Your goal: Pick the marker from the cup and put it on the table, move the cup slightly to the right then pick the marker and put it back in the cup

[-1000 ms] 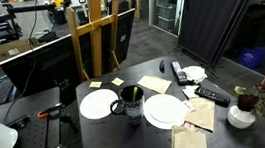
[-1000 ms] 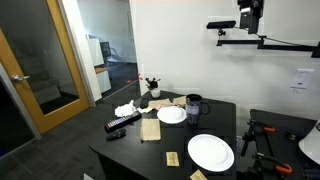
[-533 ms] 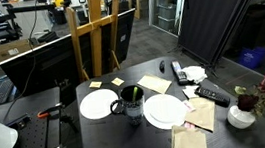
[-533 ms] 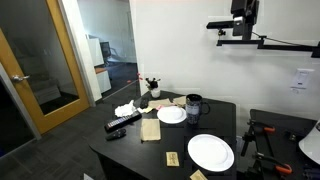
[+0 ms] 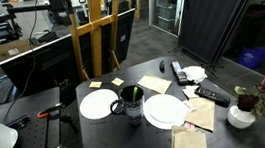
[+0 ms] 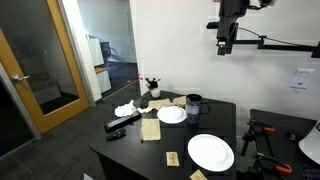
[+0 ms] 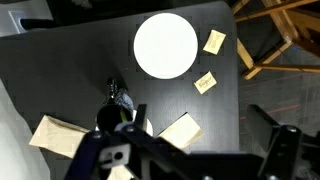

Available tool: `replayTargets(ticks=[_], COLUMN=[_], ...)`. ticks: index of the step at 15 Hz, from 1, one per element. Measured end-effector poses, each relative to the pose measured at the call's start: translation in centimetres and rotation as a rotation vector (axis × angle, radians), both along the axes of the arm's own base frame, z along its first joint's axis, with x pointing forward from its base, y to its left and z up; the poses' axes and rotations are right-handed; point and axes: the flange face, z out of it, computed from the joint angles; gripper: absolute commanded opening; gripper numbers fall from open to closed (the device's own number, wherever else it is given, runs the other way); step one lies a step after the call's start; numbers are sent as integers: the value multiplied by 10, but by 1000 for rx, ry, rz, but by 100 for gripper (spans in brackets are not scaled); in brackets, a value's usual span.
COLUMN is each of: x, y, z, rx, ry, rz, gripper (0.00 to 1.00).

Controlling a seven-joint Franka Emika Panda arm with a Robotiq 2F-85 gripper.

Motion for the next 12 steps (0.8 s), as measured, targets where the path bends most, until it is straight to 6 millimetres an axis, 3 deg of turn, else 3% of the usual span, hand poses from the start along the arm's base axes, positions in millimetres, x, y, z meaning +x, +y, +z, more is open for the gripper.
replayTargets(ticks=[7,12], x=[16,23], y=[-65,-88], z=[-40,-48], rx=[40,-14], ry=[-3,-43], rz=[271,376], gripper=[100,100])
